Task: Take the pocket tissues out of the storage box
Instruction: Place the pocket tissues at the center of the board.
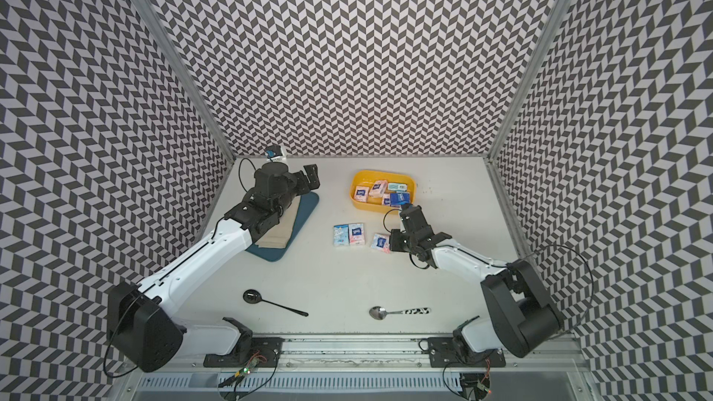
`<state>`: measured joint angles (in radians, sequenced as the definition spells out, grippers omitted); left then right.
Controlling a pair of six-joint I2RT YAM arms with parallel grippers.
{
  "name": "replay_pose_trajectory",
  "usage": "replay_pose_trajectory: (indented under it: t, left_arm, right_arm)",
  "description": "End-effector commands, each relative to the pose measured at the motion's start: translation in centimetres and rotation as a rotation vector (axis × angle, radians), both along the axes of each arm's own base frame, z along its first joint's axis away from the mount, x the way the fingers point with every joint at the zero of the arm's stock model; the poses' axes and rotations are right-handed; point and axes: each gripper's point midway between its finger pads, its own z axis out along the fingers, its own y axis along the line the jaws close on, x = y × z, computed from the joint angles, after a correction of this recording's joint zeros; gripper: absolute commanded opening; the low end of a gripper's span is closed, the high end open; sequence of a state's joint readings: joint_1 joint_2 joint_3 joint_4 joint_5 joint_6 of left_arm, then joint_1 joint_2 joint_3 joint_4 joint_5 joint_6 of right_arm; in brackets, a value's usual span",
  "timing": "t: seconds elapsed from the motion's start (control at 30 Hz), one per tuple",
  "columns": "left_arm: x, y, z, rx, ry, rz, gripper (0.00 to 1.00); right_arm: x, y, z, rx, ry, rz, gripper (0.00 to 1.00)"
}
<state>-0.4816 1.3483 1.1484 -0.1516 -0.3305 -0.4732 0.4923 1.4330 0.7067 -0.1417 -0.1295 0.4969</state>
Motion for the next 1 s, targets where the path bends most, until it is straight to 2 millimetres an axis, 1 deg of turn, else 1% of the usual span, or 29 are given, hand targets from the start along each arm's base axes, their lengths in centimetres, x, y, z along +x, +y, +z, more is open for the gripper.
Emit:
replay_pose_trajectory:
  t: [0.0,0.07,0.2,0.27,0.37,0.47,0.6,0.67,0.77,0.9,0.97]
  left_arm:
    - [-0.4,0.1,1.7,-0.014,-0.034,0.004,0.99]
    - [-0.4,0.3,1.8,-0.010,-0.038,0.008,0.99]
    - [-0.3,0.3,2.0,-0.011,-0.043,0.010,0.99]
    - [-0.2,0.0,2.0,-0.017,-0.040,0.001,0.99]
    - [-0.1,-0.2,2.0,-0.017,-0.035,-0.006,0.99]
    - [-0.2,-0.2,2.1,-0.010,-0.037,-0.006,0.99]
    - [-0.1,-0.3,2.0,0.008,-0.031,-0.011,0.99]
    - [-0.1,-0.3,2.0,0.017,-0.027,-0.013,0.99]
    - [-0.1,-0.3,2.1,0.019,-0.027,-0.014,0.99]
    - [-0.1,-0.3,2.4,0.018,-0.030,-0.017,0.99]
    - [0.0,-0.4,2.5,0.021,-0.031,-0.019,0.99]
  right_arm:
    - [0.9,1.1,1.4,0.050,-0.059,0.003,0.26]
    - [0.8,0.7,1.9,0.030,-0.067,0.004,0.35]
    - [1.7,-0.3,3.7,-0.061,-0.114,0.006,0.45]
    - [2.3,0.0,4.1,-0.096,-0.128,0.047,0.50]
    - [2.6,1.4,3.5,-0.136,-0.112,0.179,0.56]
    - [2.7,2.1,2.6,-0.189,-0.104,0.294,0.57]
    - [2.9,3.1,2.9,-0.231,-0.161,0.446,0.56]
    - [3.4,2.7,3.0,-0.293,-0.199,0.485,0.56]
    - [3.5,2.9,3.2,-0.336,-0.247,0.575,0.56]
    - [2.9,3.3,3.0,-0.366,-0.307,0.689,0.55]
    - [2.2,3.5,2.5,-0.367,-0.332,0.749,0.54]
